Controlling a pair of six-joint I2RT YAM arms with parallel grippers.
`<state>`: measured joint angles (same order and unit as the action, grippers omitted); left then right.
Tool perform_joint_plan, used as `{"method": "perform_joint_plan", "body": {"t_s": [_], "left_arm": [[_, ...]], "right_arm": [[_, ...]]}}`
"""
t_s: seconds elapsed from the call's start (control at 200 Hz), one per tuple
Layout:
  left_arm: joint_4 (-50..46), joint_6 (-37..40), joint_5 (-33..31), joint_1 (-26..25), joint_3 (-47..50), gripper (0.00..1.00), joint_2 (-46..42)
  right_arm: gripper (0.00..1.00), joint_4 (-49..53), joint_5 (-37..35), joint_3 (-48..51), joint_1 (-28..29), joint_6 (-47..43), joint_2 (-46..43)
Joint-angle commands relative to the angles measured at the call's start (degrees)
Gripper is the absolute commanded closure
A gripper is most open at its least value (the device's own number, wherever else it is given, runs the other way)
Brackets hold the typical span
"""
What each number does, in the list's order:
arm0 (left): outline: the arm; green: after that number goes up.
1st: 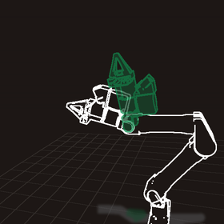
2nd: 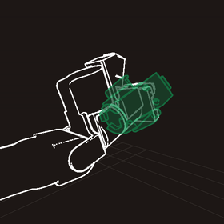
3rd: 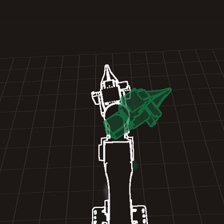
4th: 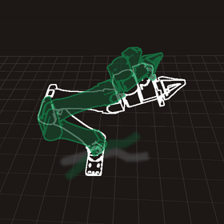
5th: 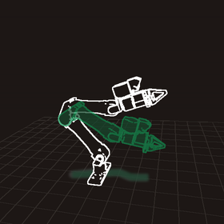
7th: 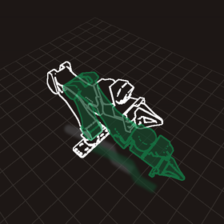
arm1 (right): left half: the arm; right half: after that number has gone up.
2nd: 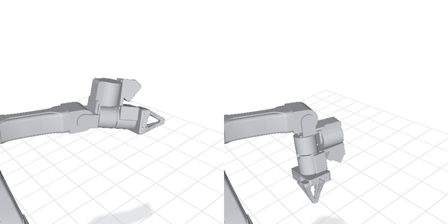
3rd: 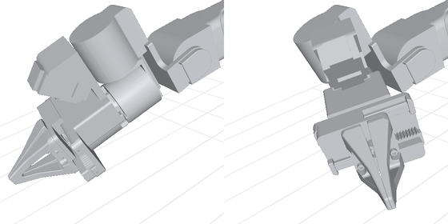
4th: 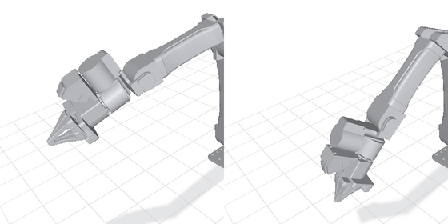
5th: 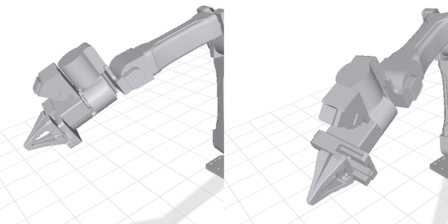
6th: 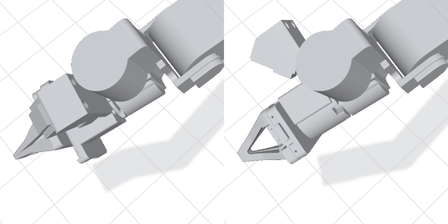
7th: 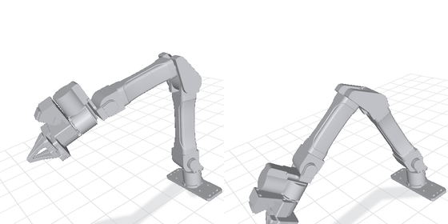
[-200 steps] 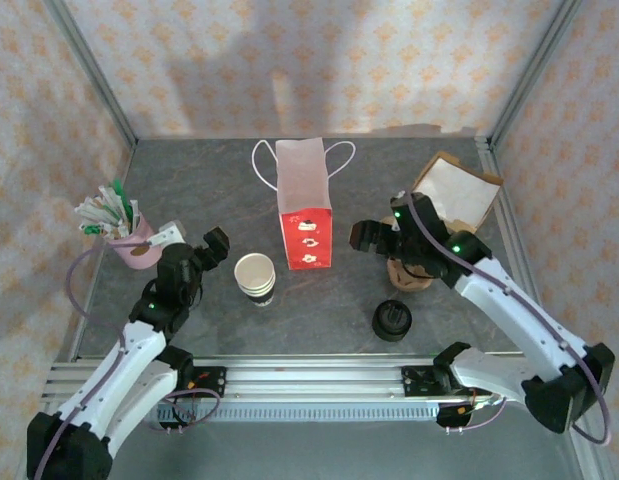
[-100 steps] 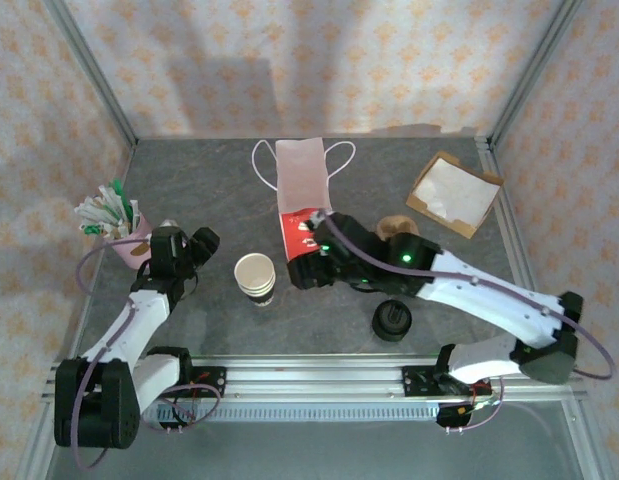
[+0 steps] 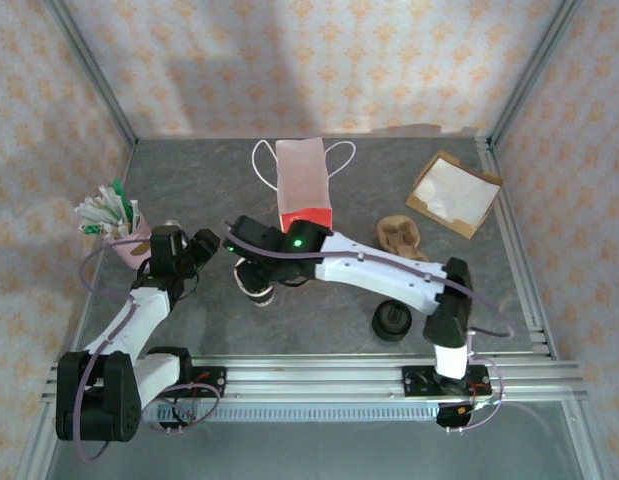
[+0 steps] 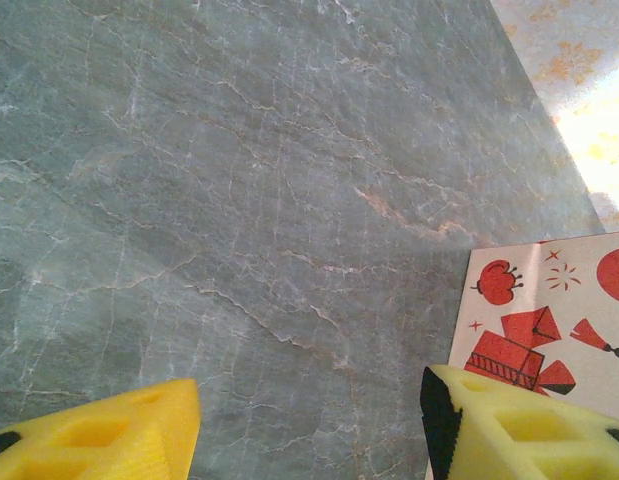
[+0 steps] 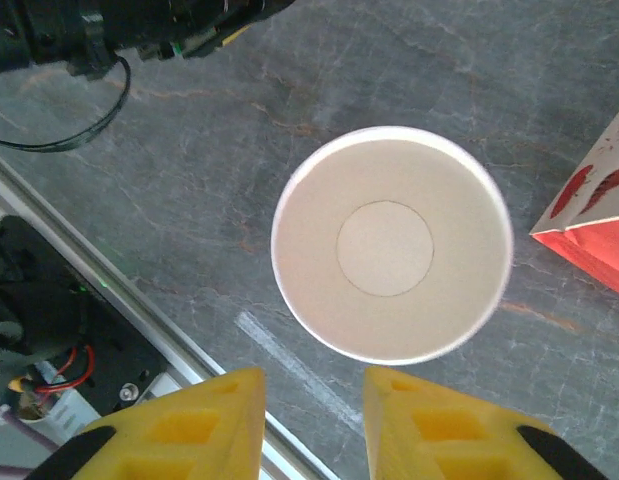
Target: Pack the takeout coffee
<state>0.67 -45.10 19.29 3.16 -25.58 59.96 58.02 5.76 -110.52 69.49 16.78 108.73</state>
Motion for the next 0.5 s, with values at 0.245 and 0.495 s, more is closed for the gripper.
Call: {"method": "perform_joint_plan", "body": {"t_s": [0.245,0.495], "left_arm": [[-1.6,1.0,-1.7,0.8,-1.6,0.39,-2.4],[-2.0,1.1,-1.9,0.8,-1.7,0.39,-3.3]], "right_arm": [[0.73,13.2,-3.6,-17.5,2.0,-3.7,15.1],[0.77,16.1,-4.8,-22.8,2.0,-4.4,19.9]]}}
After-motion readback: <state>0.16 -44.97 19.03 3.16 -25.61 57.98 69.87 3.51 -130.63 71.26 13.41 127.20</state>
